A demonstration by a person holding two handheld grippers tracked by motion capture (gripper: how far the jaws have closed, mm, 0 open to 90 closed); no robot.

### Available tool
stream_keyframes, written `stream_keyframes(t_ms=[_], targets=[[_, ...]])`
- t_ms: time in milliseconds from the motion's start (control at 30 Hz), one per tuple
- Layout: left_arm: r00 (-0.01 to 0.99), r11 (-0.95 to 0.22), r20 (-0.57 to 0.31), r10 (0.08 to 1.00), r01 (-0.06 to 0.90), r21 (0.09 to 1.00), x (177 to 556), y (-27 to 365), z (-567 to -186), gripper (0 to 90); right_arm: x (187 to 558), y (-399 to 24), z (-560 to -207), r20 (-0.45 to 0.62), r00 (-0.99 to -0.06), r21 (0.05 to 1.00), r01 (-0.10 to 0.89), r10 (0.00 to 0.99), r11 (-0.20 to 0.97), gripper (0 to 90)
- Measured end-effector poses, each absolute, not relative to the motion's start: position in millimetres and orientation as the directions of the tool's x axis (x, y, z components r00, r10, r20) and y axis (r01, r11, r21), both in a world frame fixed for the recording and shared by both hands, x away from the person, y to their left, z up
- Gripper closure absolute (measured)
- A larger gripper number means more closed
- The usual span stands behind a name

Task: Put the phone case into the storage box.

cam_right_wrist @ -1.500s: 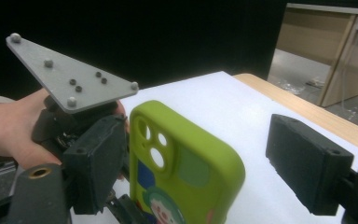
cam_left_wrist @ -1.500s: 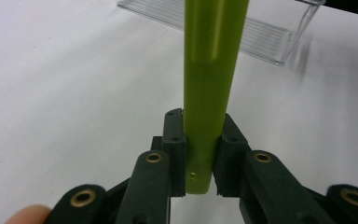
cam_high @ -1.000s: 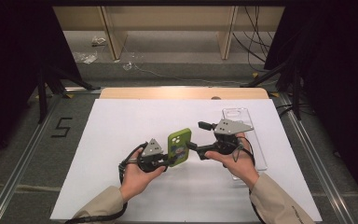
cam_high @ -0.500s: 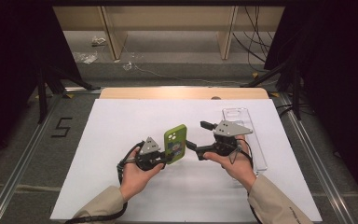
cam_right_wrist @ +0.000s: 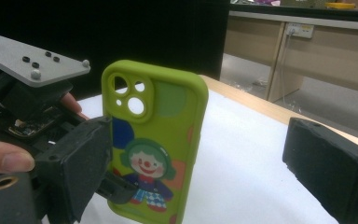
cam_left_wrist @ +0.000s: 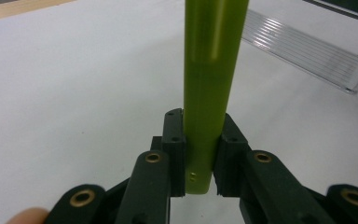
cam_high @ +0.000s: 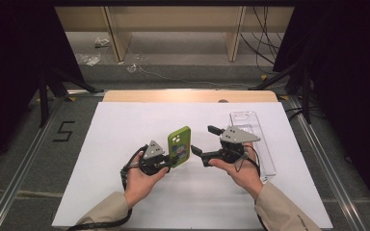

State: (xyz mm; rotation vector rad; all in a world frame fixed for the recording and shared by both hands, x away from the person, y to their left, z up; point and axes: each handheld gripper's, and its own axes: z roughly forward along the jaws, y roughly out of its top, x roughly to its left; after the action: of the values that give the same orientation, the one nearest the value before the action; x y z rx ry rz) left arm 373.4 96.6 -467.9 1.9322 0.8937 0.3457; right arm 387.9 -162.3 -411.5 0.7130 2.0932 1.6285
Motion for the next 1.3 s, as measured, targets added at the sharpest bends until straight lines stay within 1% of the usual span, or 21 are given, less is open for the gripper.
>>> stream_keyframes(t_ms=[267,867,1300], targets=[[0.69,-0.279,-0.128,0.712,0.446,0.851,373,95,-467,76.9,386,-159,-415,0.012,-0.786,0.969,0.161,0.618,0.187,8.2],[0.674,-0.261,-0.131,0.727,0.448,0.855,374,90,-465,76.9,382,-153,-415,0.007,-0.776,0.974,0.147,0.631,0.17,7.9],[0.689,-0.268,-0.129,0.713,0.438,0.858,370,79,-462,76.9,382,-152,-414,0.023,-0.766,0.976,0.157,0.643,0.152,7.5]])
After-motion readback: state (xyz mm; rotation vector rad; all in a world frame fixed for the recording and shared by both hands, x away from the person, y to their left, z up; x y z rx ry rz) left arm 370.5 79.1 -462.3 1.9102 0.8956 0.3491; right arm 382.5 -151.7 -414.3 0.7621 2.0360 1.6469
